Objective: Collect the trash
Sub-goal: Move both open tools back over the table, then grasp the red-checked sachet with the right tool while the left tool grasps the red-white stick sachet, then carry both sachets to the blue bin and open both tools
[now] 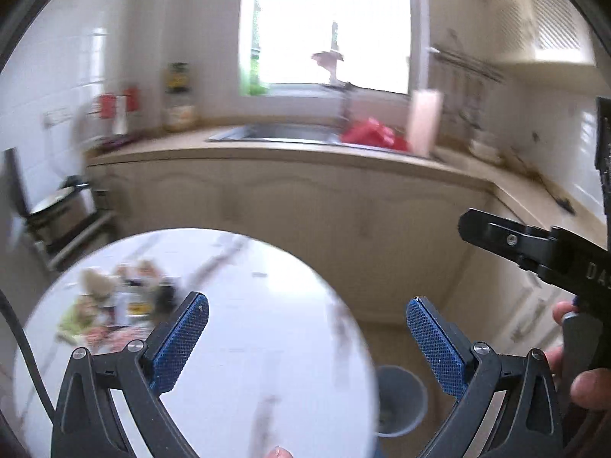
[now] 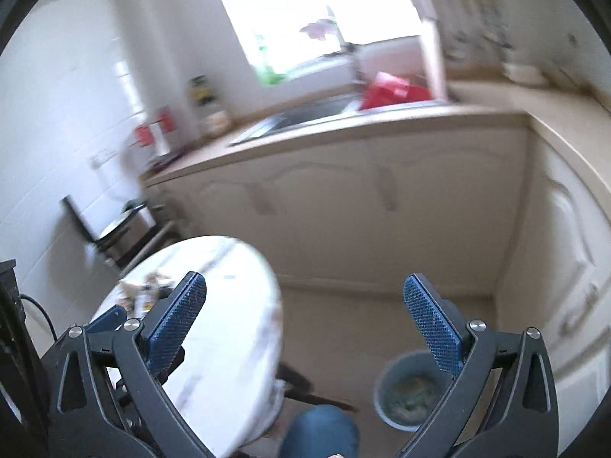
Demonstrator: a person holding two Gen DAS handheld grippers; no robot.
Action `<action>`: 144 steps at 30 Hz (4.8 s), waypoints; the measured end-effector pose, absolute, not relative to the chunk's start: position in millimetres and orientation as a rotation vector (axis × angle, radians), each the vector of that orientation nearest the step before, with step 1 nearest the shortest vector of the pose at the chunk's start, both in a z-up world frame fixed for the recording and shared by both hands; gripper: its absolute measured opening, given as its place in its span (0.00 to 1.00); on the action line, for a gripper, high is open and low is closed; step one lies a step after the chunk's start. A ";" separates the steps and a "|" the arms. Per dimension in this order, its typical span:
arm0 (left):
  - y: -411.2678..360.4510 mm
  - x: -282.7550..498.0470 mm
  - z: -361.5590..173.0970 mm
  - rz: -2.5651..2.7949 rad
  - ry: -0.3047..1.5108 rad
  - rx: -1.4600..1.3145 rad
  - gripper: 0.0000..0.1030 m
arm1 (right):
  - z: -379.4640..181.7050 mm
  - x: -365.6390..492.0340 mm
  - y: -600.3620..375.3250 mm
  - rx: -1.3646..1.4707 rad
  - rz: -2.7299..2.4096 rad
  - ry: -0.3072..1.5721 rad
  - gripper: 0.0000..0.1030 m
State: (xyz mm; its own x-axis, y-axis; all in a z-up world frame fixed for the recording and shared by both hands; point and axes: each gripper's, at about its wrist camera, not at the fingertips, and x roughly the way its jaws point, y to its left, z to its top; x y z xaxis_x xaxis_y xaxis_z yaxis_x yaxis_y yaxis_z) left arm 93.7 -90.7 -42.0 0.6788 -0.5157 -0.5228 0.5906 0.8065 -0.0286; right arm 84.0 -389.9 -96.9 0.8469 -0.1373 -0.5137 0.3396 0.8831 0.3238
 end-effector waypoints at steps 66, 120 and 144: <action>83.6 264.0 -70.9 -0.219 0.838 0.027 0.99 | -233.1 317.8 -140.4 0.012 0.137 0.986 0.36; 41.6 258.0 -87.8 -0.494 0.907 0.102 0.08 | -205.2 272.2 -200.5 0.182 0.149 0.895 0.37; -6.6 233.9 -70.1 -0.599 0.876 0.143 0.03 | -199.1 241.3 -234.4 0.243 0.112 0.851 0.37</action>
